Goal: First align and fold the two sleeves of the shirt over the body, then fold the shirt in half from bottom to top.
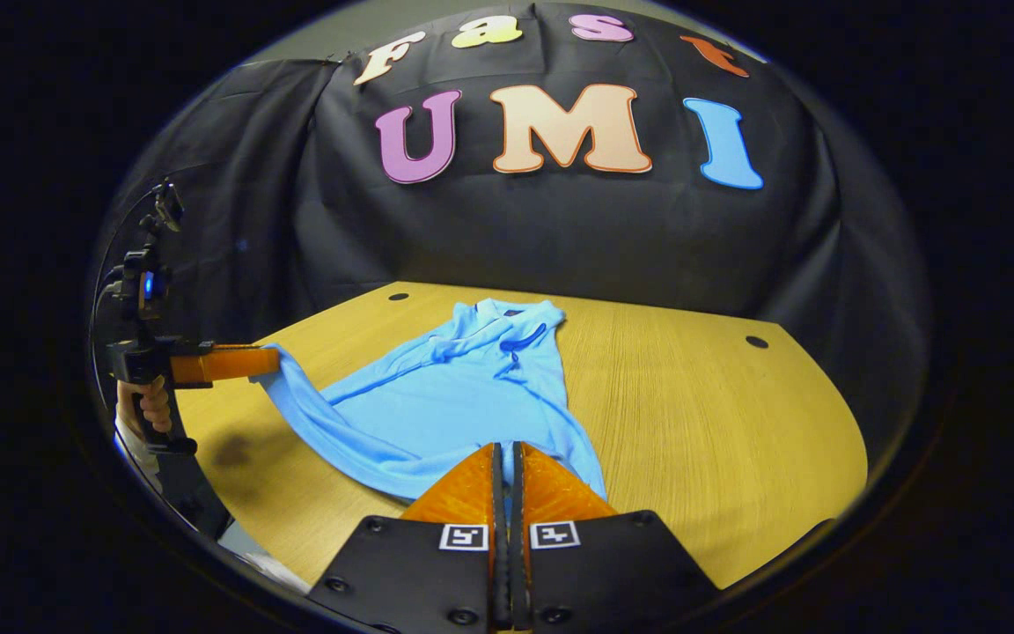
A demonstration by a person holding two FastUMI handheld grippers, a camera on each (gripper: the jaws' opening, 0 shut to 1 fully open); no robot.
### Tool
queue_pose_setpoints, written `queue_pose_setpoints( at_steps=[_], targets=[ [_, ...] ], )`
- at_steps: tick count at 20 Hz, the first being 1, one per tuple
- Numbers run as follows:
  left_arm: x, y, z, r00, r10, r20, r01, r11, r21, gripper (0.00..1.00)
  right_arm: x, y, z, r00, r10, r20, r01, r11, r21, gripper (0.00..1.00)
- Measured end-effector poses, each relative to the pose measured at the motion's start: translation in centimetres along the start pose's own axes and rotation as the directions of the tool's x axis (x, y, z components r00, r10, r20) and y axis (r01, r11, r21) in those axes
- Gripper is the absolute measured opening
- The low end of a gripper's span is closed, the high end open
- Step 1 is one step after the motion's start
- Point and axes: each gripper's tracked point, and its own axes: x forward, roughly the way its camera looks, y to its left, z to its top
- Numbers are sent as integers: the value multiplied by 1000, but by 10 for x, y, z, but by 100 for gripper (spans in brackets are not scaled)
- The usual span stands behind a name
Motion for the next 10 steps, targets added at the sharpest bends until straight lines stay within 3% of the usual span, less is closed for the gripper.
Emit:
queue_pose_setpoints(
  at_steps=[4, 10],
  targets=[
    [61, 21, 44, 1000, 3, 16, -2, 997, -77, 0, 59, -24, 39, 998, -51, -24, 51, 998, 23, 3],
    [153, 52, 84, 998, 68, 17, -66, 994, -91, 0, 147, -54, 87, 992, -123, -38, 126, 986, 111, 3]
  ],
)
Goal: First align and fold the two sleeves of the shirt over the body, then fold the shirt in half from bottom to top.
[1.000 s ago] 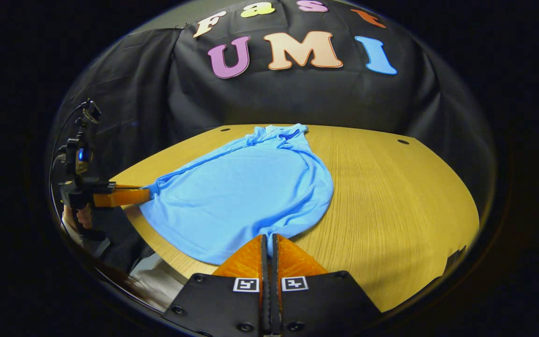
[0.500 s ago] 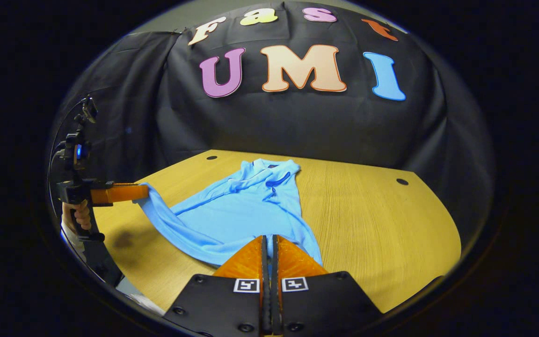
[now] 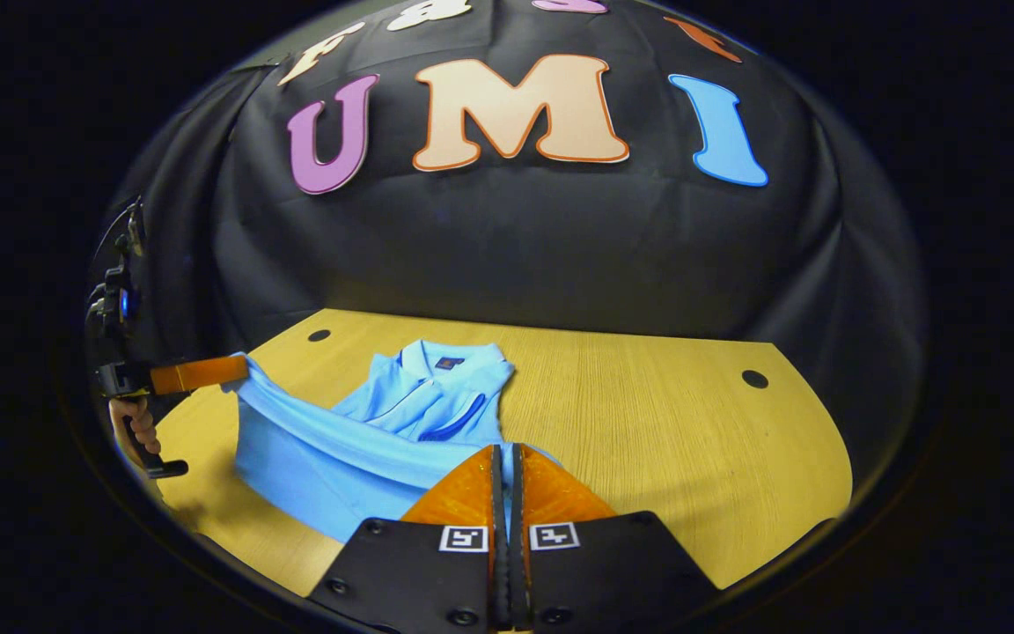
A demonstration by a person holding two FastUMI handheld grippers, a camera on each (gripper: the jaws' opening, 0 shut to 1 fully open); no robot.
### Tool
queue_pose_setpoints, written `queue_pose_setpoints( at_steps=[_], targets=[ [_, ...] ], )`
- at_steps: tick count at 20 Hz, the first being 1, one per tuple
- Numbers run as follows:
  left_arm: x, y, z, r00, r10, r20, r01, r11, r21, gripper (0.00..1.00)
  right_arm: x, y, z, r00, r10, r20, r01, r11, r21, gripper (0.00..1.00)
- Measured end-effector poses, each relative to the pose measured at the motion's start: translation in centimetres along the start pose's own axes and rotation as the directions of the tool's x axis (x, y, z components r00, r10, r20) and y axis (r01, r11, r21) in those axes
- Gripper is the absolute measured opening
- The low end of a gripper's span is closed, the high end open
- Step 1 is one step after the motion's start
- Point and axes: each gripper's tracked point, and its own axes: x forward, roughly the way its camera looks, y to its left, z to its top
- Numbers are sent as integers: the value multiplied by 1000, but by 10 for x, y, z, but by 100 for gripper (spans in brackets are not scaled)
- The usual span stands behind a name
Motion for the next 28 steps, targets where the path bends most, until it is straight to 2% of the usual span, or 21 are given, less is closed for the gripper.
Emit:
queue_pose_setpoints(
  at_steps=[3, 6, 10, 14, 16, 18, 19, 20, 22, 23, 24, 25, 26, 28],
  targets=[
    [48, 15, 11, 998, 55, 7, -55, 998, -23, 0, 51, -4, 13, 1000, -26, 0, 26, 996, 87, 3],
    [91, 28, 12, 995, 101, 7, -101, 995, -26, 0, 104, -12, 3, 998, -47, -35, 52, 986, 159, 3],
    [132, 45, 1, 988, 152, -28, -151, 988, 42, 0, 149, -31, -6, 996, -71, -61, 82, 977, 198, 2],
    [151, 53, -4, 984, 177, -29, -175, 983, 61, 0, 165, -32, 3, 995, -95, -23, 98, 974, 203, 3],
    [149, 60, 1, 979, 202, -10, -200, 977, 73, 0, 167, -31, 1, 996, -83, -28, 87, 972, 220, 3],
    [137, 72, 14, 969, 246, 21, -247, 965, 85, 6, 163, -34, -1, 995, -89, -35, 94, 977, 192, 12],
    [136, 73, 17, 965, 260, 28, -262, 962, 83, 15, 156, -32, -1, 996, -82, -39, 88, 978, 191, 21],
    [122, 75, 23, 965, 260, 28, -262, 962, 75, 20, 151, -26, 1, 998, -55, -38, 61, 977, 203, 22],
    [99, 77, 23, 967, 256, 9, -256, 965, 55, 41, 133, -21, 4, 999, -39, -24, 43, 978, 202, 72],
    [85, 79, 26, 963, 270, 17, -270, 962, 45, 67, 126, -19, 7, 999, -31, -10, 33, 980, 196, 97],
    [72, 82, 28, 960, 277, 30, -278, 960, 45, 72, 116, -17, 9, 1000, -23, 6, 21, 981, 192, 97],
    [57, 82, 29, 958, 281, 48, -284, 958, 47, 91, 104, -14, 10, 1000, -11, 25, 6, 982, 188, 94],
    [41, 79, 32, 960, 271, 67, -274, 960, 50, 95, 91, -12, 12, 999, 0, 46, -8, 984, 178, 99],
    [16, 63, 31, 965, 237, 114, -244, 969, 49, 96, 64, -12, 9, 997, 14, 82, -26, 989, 148, 98]
  ],
)
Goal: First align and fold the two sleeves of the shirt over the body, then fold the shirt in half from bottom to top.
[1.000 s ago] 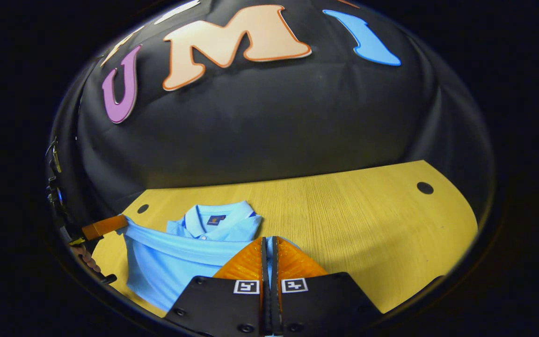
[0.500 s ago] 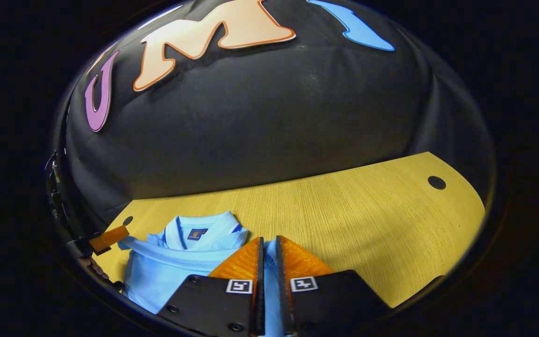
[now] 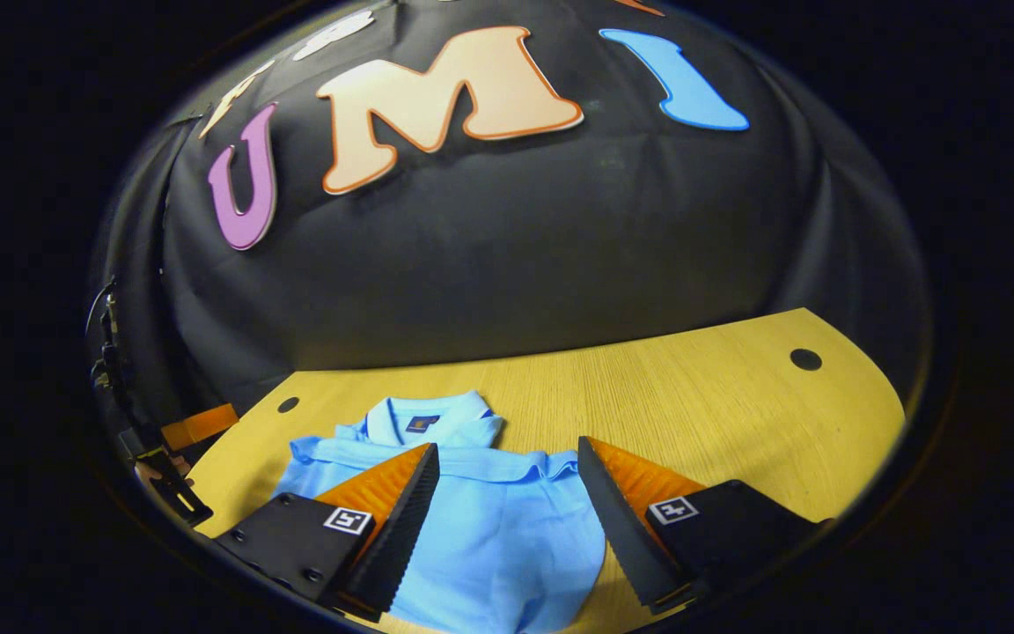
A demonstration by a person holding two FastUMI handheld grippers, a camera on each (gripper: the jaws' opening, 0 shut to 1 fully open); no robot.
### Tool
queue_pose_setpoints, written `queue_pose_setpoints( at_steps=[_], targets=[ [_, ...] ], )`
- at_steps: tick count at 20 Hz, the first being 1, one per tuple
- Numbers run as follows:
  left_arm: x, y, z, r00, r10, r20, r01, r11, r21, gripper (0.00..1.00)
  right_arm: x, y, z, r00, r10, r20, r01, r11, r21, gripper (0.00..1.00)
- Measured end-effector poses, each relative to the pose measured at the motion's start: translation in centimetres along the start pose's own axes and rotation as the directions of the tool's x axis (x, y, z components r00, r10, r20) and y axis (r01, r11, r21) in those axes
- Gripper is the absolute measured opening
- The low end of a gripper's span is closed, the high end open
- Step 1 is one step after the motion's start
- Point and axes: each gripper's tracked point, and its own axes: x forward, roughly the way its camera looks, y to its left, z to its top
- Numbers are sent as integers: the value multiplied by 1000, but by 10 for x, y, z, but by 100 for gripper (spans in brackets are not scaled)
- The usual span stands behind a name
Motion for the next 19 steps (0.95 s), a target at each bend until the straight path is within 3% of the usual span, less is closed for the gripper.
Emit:
queue_pose_setpoints(
  at_steps=[9, 15, 19],
  targets=[
    [-141, -29, -24, 981, -153, 117, 146, 987, 65, 95, -126, 16, -45, 987, 99, 130, -84, 990, -113, 96],
    [-164, -32, -56, 979, -178, 98, 172, 983, 70, 95, -170, 40, -64, 966, 194, 173, -178, 978, -106, 98],
    [-163, -35, -61, 978, -188, 93, 181, 980, 79, 95, -175, 23, -62, 966, 156, 208, -129, 982, -138, 98]
  ],
)
